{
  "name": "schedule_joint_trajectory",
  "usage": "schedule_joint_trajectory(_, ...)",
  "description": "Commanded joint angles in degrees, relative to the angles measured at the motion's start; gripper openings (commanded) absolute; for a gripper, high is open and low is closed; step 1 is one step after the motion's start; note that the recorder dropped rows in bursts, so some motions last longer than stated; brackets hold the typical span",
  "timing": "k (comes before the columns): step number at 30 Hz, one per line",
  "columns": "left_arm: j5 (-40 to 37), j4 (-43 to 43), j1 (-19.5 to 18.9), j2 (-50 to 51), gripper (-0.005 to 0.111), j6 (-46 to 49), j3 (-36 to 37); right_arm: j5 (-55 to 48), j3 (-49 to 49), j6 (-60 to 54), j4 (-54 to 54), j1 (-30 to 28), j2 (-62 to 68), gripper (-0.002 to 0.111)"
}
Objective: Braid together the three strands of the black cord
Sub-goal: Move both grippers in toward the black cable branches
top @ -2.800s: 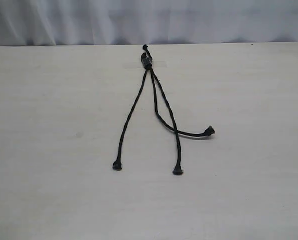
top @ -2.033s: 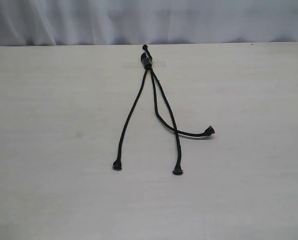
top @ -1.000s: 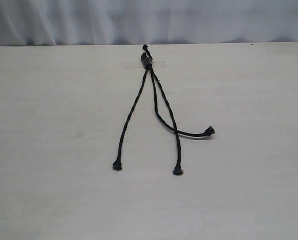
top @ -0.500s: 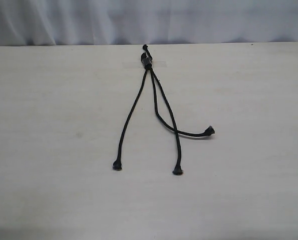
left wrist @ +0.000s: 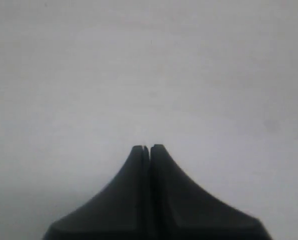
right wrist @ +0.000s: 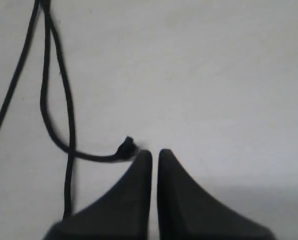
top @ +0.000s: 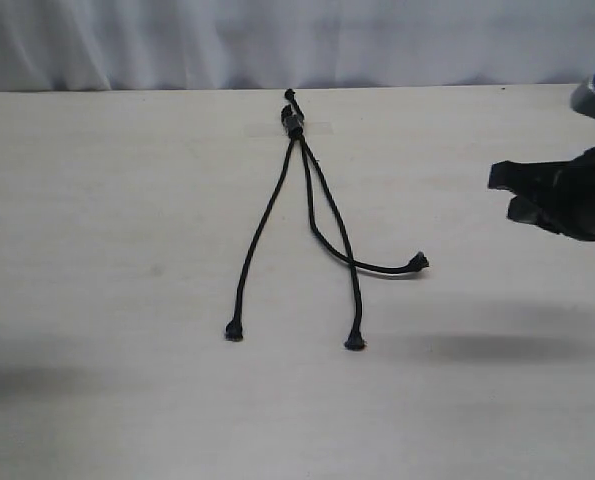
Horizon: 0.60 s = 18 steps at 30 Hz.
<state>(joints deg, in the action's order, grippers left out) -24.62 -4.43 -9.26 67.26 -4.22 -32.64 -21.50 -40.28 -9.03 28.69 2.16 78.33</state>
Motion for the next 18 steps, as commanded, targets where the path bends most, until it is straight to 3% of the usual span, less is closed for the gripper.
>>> schedule_joint_trajectory(1,-2.7,-0.8,0.0,6.9,0.000,-0.1,-3.1,-9.1,-7.4,-4.0,0.0,0.9,7.1,0.004)
schedule_joint_trajectory(5,-4.3,-1.0,3.2,13.2,0.000,-0.1,-4.5,-10.1,-11.3,-4.3,-1.8,6.4,12.0,0.004)
schedule_joint_trajectory(9,-5.1,0.9,13.4,19.2,0.000,-0.7,-7.2,-10.4,-15.3,-3.5,-7.5,15.3,18.1,0.004)
schedule_joint_trajectory(13,-6.6,0.9,20.9,22.6,0.000,-2.1,-12.2,-14.9,-23.5,-1.6,-15.6,20.3,25.7,0.006)
schedule_joint_trajectory(18,-6.8,0.9,24.0,22.8,0.000,-3.1,-14.2,-20.0,-30.3,2.4,-28.7,21.3,34.2,0.041)
